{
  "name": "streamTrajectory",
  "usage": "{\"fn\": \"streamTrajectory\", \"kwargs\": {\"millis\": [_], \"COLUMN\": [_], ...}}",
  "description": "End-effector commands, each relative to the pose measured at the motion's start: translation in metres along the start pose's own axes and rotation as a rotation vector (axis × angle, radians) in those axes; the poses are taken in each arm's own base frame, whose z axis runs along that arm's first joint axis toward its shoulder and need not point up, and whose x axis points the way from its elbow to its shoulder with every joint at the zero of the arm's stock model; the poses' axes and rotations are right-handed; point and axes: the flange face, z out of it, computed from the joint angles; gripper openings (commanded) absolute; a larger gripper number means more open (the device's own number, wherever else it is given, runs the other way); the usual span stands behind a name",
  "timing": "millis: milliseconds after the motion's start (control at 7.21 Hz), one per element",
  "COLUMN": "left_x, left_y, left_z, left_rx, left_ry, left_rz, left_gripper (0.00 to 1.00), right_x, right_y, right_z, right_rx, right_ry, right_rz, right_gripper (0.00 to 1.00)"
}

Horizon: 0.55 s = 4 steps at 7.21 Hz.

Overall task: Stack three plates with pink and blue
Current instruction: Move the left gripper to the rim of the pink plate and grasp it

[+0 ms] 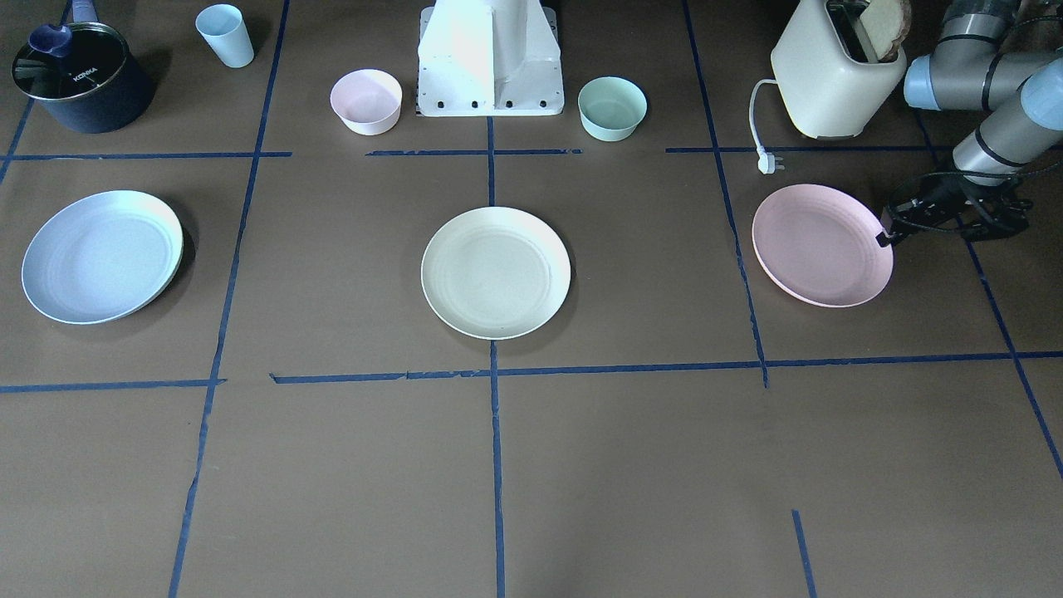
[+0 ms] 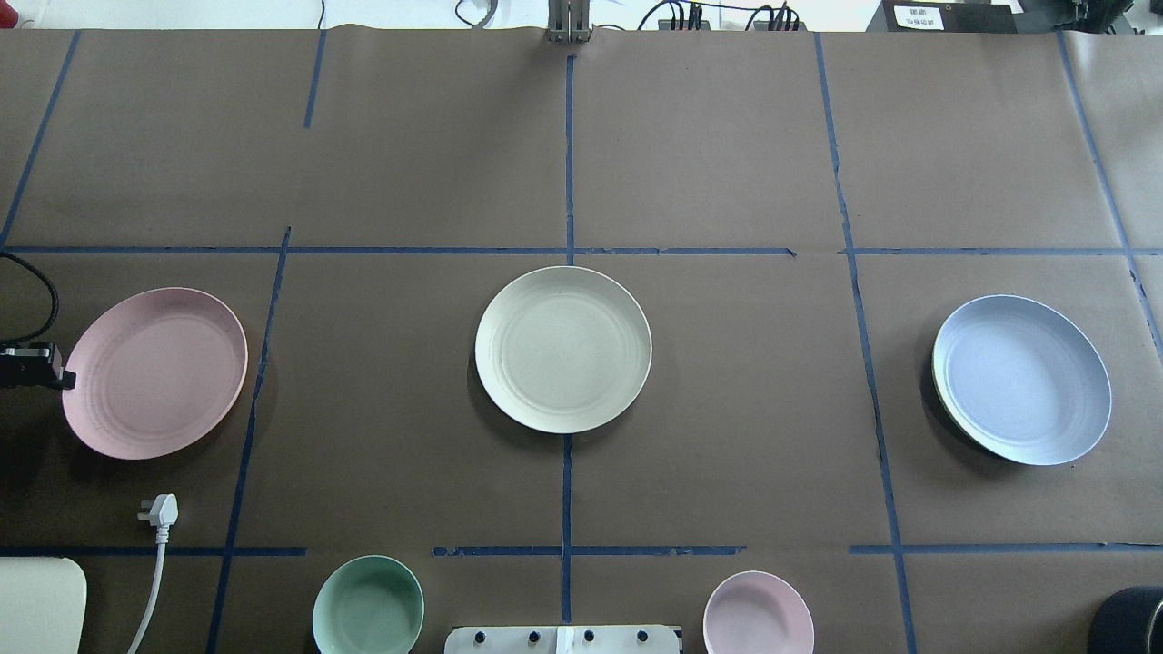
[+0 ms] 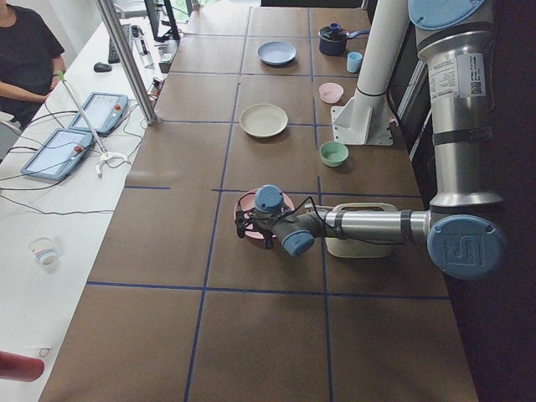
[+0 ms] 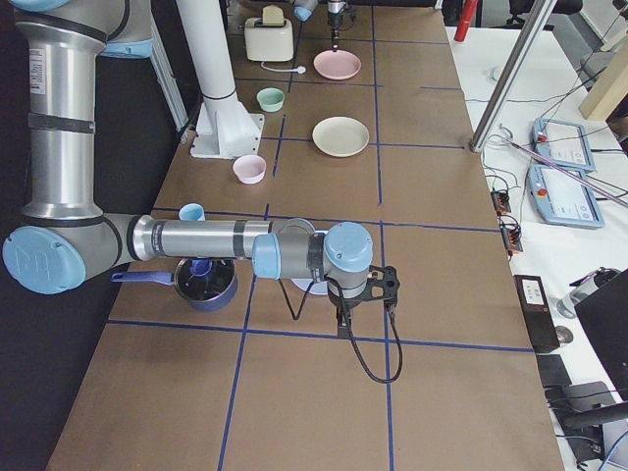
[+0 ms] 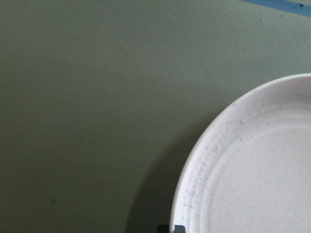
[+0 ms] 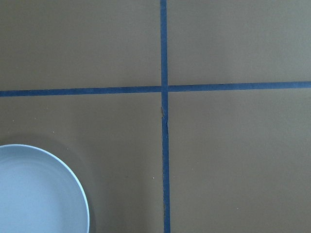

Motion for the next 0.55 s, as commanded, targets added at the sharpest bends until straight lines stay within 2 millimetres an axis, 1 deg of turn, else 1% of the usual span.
{"fn": "streamTrajectory", "kwargs": {"millis": [0,139,277,416], "left_x": [0.0,-0.007,-0.007,0.031], "left_y": [0.005,-0.009,-0.02,-0.041], "left_z": [-0.015,-0.041,-0.058,-0.075], "left_rx": [-0.06,-0.058,-0.074,-0.059], "left_ry": [0.059,0.11,0.141,0.155], "left_rz": [-0.015,-0.055,-0.095,-0.117], "left_gripper": [0.0,0.0,0.0,0.0], "right_x": [0.0,0.0,0.0,0.001], "right_y": [0.0,0.0,-0.001,0.001], "right_z": [0.0,-0.001,0.0,0.0], "right_rx": [-0.001,0.001,0.0,-0.002], "right_ry": [0.002,0.002,0.002,0.005], "right_rz": [0.001,0.001,0.0,0.002], "right_gripper": [1.0,1.0,1.0,1.0]}}
